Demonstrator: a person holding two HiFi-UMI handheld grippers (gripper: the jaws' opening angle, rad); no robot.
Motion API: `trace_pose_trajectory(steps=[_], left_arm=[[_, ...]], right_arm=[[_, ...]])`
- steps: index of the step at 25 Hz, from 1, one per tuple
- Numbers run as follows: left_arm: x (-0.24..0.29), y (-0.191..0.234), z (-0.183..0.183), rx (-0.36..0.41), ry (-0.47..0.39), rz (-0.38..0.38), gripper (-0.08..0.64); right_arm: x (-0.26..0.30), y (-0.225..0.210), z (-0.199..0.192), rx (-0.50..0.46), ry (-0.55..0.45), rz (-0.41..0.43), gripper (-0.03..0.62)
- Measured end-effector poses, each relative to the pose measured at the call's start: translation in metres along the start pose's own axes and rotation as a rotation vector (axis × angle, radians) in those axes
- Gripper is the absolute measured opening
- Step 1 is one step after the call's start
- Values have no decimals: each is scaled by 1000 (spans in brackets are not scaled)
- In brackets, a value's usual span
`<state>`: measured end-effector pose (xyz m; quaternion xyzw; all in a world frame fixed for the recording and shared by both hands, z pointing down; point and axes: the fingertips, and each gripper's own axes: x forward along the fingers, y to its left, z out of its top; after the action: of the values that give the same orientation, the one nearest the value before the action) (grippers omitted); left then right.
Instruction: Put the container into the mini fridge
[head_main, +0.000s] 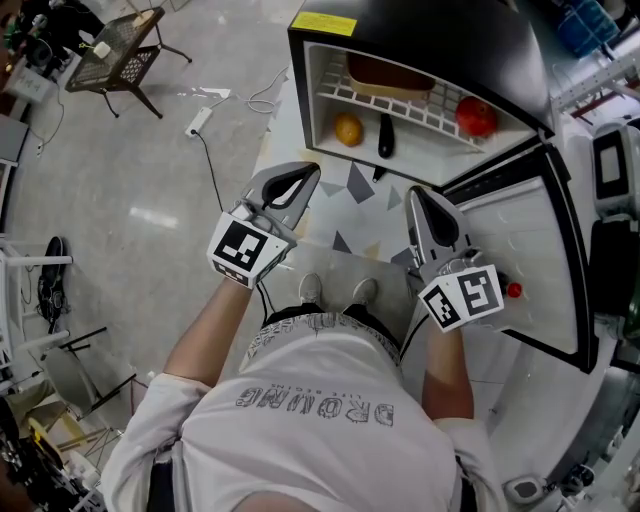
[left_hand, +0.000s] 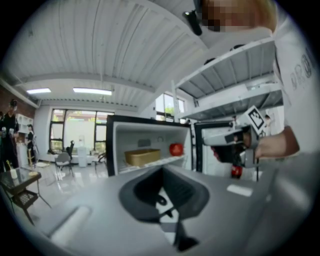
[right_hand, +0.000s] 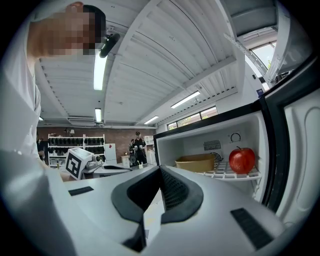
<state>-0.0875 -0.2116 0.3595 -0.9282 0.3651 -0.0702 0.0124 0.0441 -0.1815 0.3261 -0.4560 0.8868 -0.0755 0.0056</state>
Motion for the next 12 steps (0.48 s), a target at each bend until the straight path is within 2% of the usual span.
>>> trace_pose_trajectory(steps=[12], left_arm=[[12, -8, 10, 17, -4, 6, 6]], right_arm=[[-4, -10, -3, 0, 11, 20, -2]])
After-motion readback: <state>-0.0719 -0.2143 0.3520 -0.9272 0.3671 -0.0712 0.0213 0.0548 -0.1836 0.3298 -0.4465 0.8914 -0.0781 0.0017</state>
